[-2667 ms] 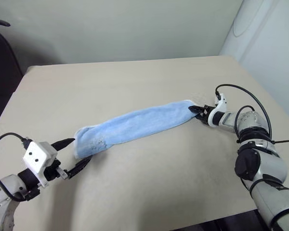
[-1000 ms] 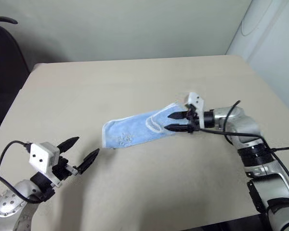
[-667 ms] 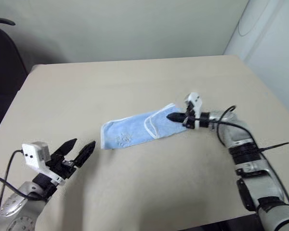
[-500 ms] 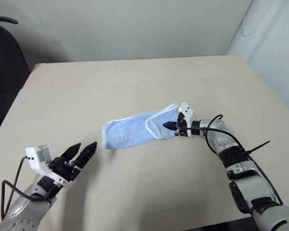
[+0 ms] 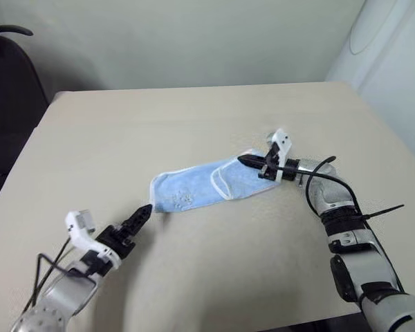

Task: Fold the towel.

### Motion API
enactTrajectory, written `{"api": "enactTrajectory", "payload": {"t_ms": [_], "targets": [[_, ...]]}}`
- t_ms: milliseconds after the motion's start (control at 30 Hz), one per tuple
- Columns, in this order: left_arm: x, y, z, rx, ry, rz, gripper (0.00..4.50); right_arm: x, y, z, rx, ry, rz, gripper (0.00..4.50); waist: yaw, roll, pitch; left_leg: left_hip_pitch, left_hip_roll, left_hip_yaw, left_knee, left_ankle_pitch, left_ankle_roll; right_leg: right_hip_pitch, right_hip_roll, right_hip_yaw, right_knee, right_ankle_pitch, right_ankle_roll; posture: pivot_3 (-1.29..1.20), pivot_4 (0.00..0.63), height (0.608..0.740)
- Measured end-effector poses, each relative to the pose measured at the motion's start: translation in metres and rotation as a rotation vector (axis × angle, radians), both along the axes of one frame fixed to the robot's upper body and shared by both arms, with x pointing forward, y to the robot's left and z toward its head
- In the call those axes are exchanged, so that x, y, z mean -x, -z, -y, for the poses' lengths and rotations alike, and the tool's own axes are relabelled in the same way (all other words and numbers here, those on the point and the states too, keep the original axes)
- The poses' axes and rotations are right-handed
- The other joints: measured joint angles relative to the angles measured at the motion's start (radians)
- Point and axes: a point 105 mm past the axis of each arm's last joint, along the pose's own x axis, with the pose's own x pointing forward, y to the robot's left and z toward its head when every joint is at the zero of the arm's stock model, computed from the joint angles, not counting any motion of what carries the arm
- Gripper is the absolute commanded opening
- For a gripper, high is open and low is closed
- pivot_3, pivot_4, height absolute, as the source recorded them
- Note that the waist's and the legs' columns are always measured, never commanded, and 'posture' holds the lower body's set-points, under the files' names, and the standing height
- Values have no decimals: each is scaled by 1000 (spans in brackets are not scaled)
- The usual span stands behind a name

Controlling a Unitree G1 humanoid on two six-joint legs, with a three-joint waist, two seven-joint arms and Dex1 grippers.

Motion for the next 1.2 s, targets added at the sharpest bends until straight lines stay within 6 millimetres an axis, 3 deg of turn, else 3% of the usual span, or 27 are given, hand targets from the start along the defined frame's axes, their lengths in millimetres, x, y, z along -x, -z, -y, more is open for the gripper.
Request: {"api": "enactTrajectory", "payload": {"t_ms": [133, 367, 500, 767, 800, 1067, 1200], "targets": [[-26, 0, 9, -2, 40, -19, 4500, 0, -15, -2, -70, 11, 22, 16, 12, 1, 1, 2, -1, -1, 0, 1, 0, 2, 0, 0, 0, 0, 0, 0, 150, 740], [-52, 1, 23, -16, 89, -37, 4500, -5, -26, 5, -125, 76, 43, 16, 32, 3, 1, 11, -3, -2, 0, 1, 2, 10, -2, 0, 0, 0, 1, 0, 150, 740], [-58, 4, 24, -48, 98, -52, 3229, -5, -28, 5, -136, 86, 47, 0, 36, 3, 1, 10, -4, -2, 0, 2, 2, 11, -2, 0, 0, -1, 3, 0, 150, 740], [-57, 13, 27, -73, 112, -86, 180, -6, -28, 4, -141, 94, 48, 0, 36, 3, 1, 7, -4, -1, -4, 1, 2, 7, -2, 2, -2, -2, 4, 0, 150, 740], [-57, 12, 29, -69, 120, -80, 44, -6, -28, 3, -142, 93, 46, 0, 36, 3, 1, 7, -4, 0, -5, 1, 2, 7, -2, 2, -2, -2, 4, 0, 150, 740], [-58, 6, 25, -48, 107, -57, 44, -6, -28, 2, -145, 96, 47, 0, 34, 1, 3, 7, -4, 0, -8, 2, 1, 5, -2, 3, -2, -2, 4, 0, 150, 740], [-62, -22, -6, -109, 46, 10, 44, -7, -26, 4, -144, 105, 46, 0, 23, -2, 4, 7, -4, 0, -11, 3, -1, 3, -2, 3, -2, -2, 4, 0, 150, 740]]}}
